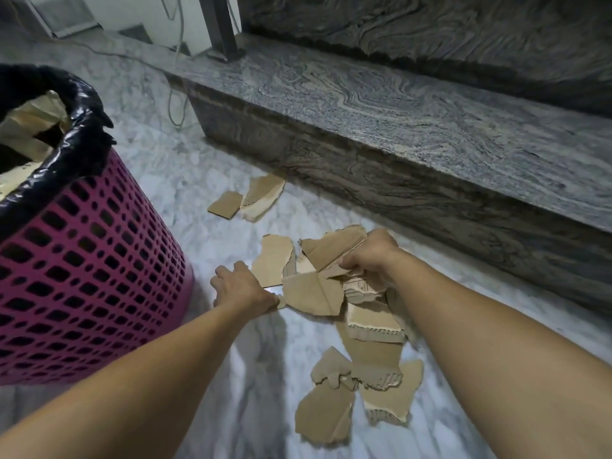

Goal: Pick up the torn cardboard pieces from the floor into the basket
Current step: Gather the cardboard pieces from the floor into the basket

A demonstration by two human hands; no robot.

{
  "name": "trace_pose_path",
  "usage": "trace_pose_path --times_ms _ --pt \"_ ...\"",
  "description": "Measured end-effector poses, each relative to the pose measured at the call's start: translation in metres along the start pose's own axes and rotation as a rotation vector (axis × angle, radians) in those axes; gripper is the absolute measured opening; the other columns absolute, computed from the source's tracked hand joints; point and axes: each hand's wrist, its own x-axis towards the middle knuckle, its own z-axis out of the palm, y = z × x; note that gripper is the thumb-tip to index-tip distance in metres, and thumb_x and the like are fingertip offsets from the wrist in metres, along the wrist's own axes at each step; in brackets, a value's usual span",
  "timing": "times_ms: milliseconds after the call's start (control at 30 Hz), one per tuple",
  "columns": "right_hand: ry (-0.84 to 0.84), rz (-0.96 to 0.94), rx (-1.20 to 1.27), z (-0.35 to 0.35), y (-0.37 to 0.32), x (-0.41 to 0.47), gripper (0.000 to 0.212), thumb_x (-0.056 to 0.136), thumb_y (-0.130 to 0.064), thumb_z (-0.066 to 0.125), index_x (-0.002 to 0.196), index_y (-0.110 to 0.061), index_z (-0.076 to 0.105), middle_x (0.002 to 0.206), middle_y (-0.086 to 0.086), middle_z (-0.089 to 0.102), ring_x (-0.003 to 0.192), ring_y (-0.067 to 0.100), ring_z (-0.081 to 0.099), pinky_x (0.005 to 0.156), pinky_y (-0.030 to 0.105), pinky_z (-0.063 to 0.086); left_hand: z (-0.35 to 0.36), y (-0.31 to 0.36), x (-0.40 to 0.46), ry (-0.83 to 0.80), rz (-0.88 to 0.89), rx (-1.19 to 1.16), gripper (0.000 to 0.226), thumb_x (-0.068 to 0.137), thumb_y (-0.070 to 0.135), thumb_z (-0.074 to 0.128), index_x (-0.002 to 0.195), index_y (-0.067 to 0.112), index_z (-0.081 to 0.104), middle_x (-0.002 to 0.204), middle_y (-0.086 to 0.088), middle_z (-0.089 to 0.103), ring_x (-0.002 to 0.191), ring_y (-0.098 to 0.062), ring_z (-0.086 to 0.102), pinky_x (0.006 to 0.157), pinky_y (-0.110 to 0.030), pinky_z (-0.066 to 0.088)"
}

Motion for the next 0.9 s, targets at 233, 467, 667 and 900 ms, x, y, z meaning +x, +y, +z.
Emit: trace_pose_path --times_ms 233,467,667,900 --pt "-0.155 -0.013 0.124 -0.045 0.024 -0.026 0.023 0.075 -0.009 0.082 0.095 -0.005 0.071 0.081 0.007 0.075 0.06 0.014 0.073 0.056 0.024 0.057 0.012 0.005 -0.007 -0.015 0.049 -0.112 0.059 0.075 0.031 0.071 0.123 0.011 0.042 0.127 -0.013 0.04 0.122 -0.032 0.041 0.085 -0.037 0.042" --pt "-0.238 0.097 0.501 -0.078 0.067 -0.07 0.025 0.083 0.002 0.071 0.108 0.003 0.068 0.075 0.013 0.075 0.06 0.022 0.072 0.053 0.027 0.059 0.015 0.029 -0.036 -0.089 0.119 -0.332 0.068 0.058 0.038 0.047 0.123 0.018 0.049 0.133 -0.004 0.041 0.128 -0.025 0.032 0.1 -0.038 0.032" --pt "-0.168 0.049 0.782 -0.067 0.1 -0.085 0.029 0.084 0.007 0.065 0.112 -0.001 0.066 0.1 0.021 0.074 0.09 0.032 0.074 0.08 0.043 0.06 0.027 0.037 -0.051 -0.108 0.205 -0.294 0.09 0.048 0.052 0.085 0.123 0.022 0.047 0.116 -0.003 0.056 0.111 -0.027 0.054 0.092 -0.037 0.048" --pt "0.23 -0.047 0.845 -0.084 0.117 -0.077 0.045 0.07 -0.004 0.082 0.112 -0.011 0.068 0.099 0.011 0.076 0.09 0.028 0.074 0.088 0.049 0.057 0.015 0.053 -0.063 -0.269 0.272 -0.74 0.016 0.071 0.005 0.082 0.084 0.002 0.073 0.076 -0.005 0.072 0.071 -0.019 0.068 0.057 -0.021 0.053"
